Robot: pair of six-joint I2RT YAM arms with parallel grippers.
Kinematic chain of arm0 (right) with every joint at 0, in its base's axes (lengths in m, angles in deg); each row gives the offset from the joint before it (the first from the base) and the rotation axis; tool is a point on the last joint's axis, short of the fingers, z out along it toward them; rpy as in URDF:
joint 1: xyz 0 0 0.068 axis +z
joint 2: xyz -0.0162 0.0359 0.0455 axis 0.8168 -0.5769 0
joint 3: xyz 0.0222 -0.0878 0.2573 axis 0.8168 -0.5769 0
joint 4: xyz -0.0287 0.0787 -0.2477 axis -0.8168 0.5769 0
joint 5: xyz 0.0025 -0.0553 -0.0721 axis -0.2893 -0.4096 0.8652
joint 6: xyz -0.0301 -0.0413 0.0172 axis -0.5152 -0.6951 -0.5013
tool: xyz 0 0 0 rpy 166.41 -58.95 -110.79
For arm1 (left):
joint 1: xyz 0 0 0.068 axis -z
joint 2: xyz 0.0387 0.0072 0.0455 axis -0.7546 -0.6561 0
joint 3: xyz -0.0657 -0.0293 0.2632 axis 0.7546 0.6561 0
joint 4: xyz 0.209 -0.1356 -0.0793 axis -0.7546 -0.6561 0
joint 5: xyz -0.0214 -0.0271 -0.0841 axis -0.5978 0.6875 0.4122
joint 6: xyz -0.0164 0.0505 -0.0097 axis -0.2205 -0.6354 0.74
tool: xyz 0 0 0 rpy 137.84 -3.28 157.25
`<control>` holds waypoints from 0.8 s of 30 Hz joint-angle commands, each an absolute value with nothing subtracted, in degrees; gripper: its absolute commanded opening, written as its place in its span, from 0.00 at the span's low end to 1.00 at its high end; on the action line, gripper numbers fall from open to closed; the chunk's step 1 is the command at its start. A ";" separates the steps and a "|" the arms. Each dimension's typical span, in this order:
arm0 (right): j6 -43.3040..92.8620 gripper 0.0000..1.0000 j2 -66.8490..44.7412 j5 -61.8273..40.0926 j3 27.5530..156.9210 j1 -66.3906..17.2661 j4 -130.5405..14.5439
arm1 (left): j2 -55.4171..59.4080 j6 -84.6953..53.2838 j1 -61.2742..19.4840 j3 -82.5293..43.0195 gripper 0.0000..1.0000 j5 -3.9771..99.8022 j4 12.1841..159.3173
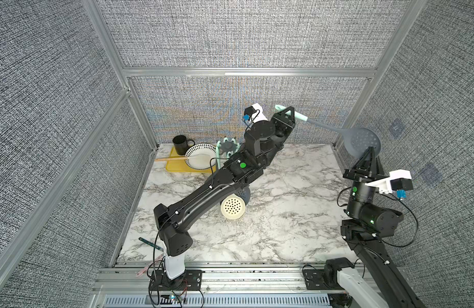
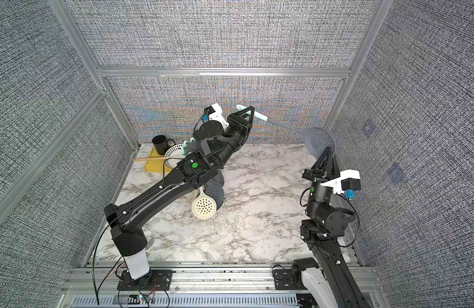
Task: Hang the skimmer on the kitchen utensil rack
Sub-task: Pick up the skimmer from the center of the board.
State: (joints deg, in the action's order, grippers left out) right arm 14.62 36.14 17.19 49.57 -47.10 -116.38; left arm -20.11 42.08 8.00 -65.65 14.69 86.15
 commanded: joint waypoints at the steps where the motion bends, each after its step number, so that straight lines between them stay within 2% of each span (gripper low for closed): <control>1: 12.58 0.00 38.27 13.70 48.41 -47.11 -118.66 | -19.69 38.82 7.39 -65.22 0.10 15.29 87.17; 2: 12.45 0.00 38.93 12.31 47.94 -47.07 -118.37 | -19.91 37.69 7.14 -65.17 0.03 16.40 87.75; 3: 12.40 0.01 39.67 10.94 47.54 -47.11 -117.73 | -20.08 36.81 6.72 -65.02 0.02 18.11 88.69; 4: 12.42 0.07 40.33 9.66 47.17 -47.10 -117.00 | -20.20 35.79 6.35 -64.37 0.02 19.99 90.64; 9: 12.06 0.68 45.47 0.51 46.67 -47.05 -109.56 | -21.26 26.71 3.89 -64.60 0.02 31.06 97.24; 11: 11.49 0.80 48.07 -2.67 47.32 -47.04 -104.59 | -21.21 21.58 3.03 -65.98 0.02 34.61 96.42; 14: 10.02 0.87 52.24 -4.85 48.28 -47.07 -95.79 | -20.80 12.50 1.82 -69.00 0.02 41.40 92.57; 21: 9.46 0.86 57.61 -1.90 54.92 -47.07 -77.87 | -18.95 -7.30 1.28 -76.06 0.02 59.05 77.44; 24: 9.05 0.85 55.64 -8.91 60.98 -47.11 -69.62 | -17.39 -14.58 1.35 -77.89 0.02 64.92 68.54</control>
